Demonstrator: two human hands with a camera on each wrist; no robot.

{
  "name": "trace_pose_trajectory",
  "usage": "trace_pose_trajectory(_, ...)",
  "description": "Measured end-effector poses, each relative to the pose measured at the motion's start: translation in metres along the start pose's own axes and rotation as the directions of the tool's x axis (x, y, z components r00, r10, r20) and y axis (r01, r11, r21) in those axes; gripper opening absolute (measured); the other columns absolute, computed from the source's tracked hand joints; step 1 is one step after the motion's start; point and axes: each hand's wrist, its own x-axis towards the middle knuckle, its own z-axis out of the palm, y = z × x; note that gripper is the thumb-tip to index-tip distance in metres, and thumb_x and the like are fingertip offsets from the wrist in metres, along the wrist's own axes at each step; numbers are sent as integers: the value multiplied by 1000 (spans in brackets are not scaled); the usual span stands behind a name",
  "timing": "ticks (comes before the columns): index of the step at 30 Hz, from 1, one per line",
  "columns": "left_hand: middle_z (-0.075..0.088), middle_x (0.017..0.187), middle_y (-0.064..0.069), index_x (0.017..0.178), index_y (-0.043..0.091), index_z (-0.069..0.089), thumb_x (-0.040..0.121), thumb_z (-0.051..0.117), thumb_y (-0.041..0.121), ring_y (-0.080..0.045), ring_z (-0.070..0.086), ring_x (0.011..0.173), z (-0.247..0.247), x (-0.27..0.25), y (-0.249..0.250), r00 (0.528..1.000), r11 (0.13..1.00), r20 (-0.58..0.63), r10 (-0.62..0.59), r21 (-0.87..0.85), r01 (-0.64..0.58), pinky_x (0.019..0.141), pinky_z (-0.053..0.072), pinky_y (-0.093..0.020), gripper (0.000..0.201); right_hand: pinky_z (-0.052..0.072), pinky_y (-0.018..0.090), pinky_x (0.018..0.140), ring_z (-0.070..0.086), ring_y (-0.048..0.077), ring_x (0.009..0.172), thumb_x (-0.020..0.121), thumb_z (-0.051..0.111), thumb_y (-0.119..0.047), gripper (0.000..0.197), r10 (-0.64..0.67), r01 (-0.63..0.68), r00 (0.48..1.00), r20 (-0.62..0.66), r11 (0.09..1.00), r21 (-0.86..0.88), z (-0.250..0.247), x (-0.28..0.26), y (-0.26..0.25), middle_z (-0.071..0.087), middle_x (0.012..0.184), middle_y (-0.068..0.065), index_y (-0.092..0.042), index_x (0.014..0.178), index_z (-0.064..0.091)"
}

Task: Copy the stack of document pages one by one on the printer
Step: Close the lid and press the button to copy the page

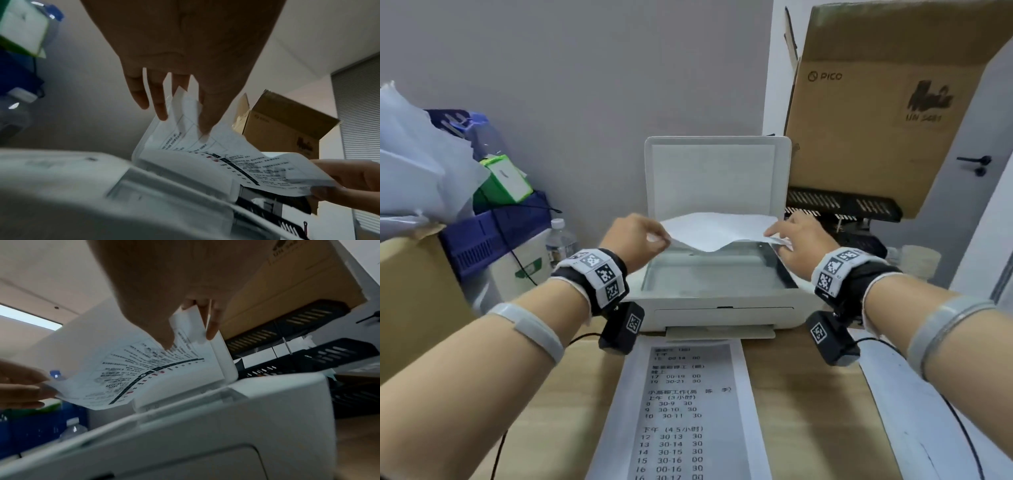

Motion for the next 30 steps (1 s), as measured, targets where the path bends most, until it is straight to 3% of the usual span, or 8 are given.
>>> trace_pose_trajectory(4, 76, 100, 7, 91, 28, 80, 88, 68, 31, -15, 67, 99, 27, -8, -18, 984, 994, 156, -85, 75, 74, 91, 48, -25, 13, 44, 34, 92, 52, 24, 109, 96, 57, -30, 26, 31, -27, 990, 137, 999, -30, 35, -7, 8, 50, 114, 3, -29, 121, 64)
trace_pose_trajectory(8, 72, 99, 11, 99, 30, 77, 91, 64, 37, -9, 63, 92, 37, -10, -29, 931, 988, 334, -146, 102, 118, 80, 44, -21, 18, 40, 40, 104, 52, 24, 122, 98, 44, -51, 42, 62, -37, 923, 379, 997, -71, 47, -8, 16, 56, 131, 4, -28, 127, 63)
trace_pose_trajectory(10, 71, 98, 12, 103, 29, 76, 92, 62, 41, -9, 63, 94, 40, -8, -30, 920, 985, 357, -160, 113, 128, 81, 44, -21, 22, 39, 43, 108, 50, 22, 127, 96, 39, -59, 51, 58, -39, 905, 422, 998, -52, 51, -10, 20, 56, 138, 3, -29, 131, 61)
trace_pose_trajectory(15, 70, 116, 8, 108, 30, 74, 92, 56, 52, -13, 61, 108, 44, -7, -35, 907, 979, 382, -175, 166, 120, 96, 49, -31, 33, 28, 36, 115, 38, 18, 139, 101, 36, -50, 49, 25, -25, 916, 400, 1000, -4, 52, -20, 23, 48, 147, 1, -26, 141, 52)
trace_pose_trajectory(19, 68, 121, 6, 112, 29, 73, 93, 51, 56, -15, 59, 109, 47, -7, -34, 901, 974, 394, -182, 199, 110, 93, 50, -33, 39, 21, 34, 116, 30, 19, 144, 104, 34, -46, 49, 20, -23, 909, 416, 1000, 2, 51, -26, 22, 39, 154, 3, -25, 148, 43)
trace_pose_trajectory(27, 62, 127, 2, 120, 26, 66, 95, 55, 46, -16, 57, 116, 38, 16, -33, 897, 981, 415, -154, 172, 88, 100, 44, -34, 34, 31, 43, 113, 36, 22, 138, 99, 35, -56, 56, 79, -86, 926, 369, 996, 2, 47, -10, 15, 43, 149, 2, -25, 145, 43)
trace_pose_trajectory(30, 58, 124, -1, 130, 21, 57, 94, 59, 43, -20, 58, 106, 29, 48, -36, 931, 985, 320, -172, 72, 158, 89, 47, -33, 42, 29, 41, 115, 34, 22, 140, 100, 38, -53, 57, 37, -51, 949, 313, 998, 35, 39, 14, 1, 42, 150, 3, -21, 146, 42)
